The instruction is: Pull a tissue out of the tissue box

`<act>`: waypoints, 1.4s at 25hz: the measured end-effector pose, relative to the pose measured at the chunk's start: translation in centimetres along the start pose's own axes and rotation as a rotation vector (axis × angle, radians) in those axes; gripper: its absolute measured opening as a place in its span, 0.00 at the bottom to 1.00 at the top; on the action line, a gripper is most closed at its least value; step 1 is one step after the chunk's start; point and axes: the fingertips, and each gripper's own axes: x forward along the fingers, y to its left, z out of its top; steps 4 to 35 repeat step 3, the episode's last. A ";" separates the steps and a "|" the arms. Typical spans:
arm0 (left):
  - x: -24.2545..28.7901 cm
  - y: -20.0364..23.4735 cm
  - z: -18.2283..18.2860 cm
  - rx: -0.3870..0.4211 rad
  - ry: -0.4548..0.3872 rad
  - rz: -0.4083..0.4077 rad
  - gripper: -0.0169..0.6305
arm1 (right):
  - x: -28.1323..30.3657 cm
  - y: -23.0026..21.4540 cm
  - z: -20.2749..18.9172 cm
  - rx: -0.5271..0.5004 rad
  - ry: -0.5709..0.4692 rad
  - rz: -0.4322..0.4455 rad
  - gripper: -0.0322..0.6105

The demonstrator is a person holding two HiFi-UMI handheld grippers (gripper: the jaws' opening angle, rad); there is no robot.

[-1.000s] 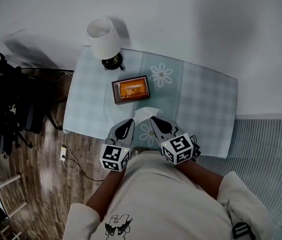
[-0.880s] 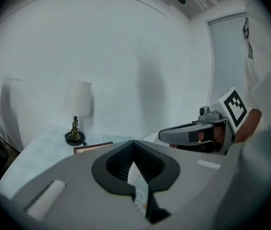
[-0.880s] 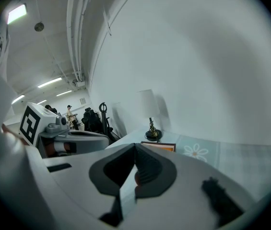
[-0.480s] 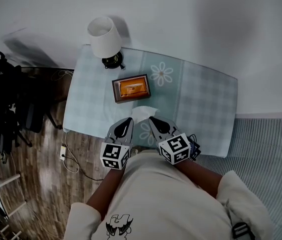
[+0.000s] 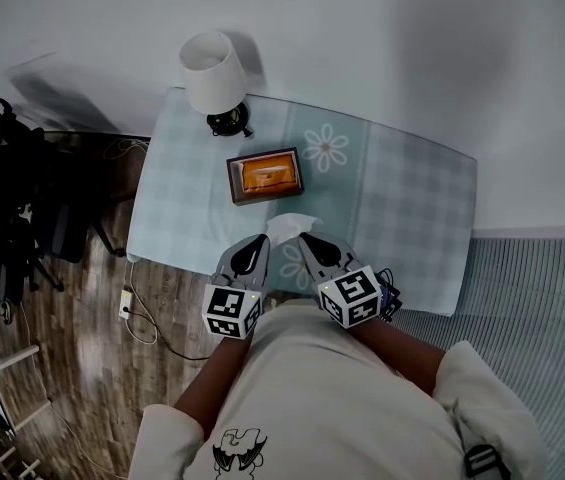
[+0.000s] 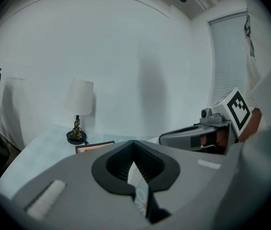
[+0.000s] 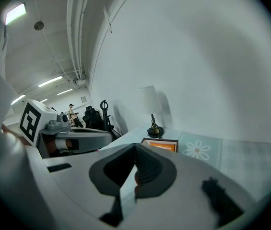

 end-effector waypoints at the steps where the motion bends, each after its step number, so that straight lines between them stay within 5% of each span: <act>1: 0.0 0.1 0.0 -0.002 -0.001 0.000 0.04 | 0.1 0.0 0.0 0.002 0.001 -0.001 0.07; 35: -0.1 0.2 0.1 -0.006 -0.002 0.000 0.04 | 0.2 0.0 0.0 0.006 0.003 -0.004 0.07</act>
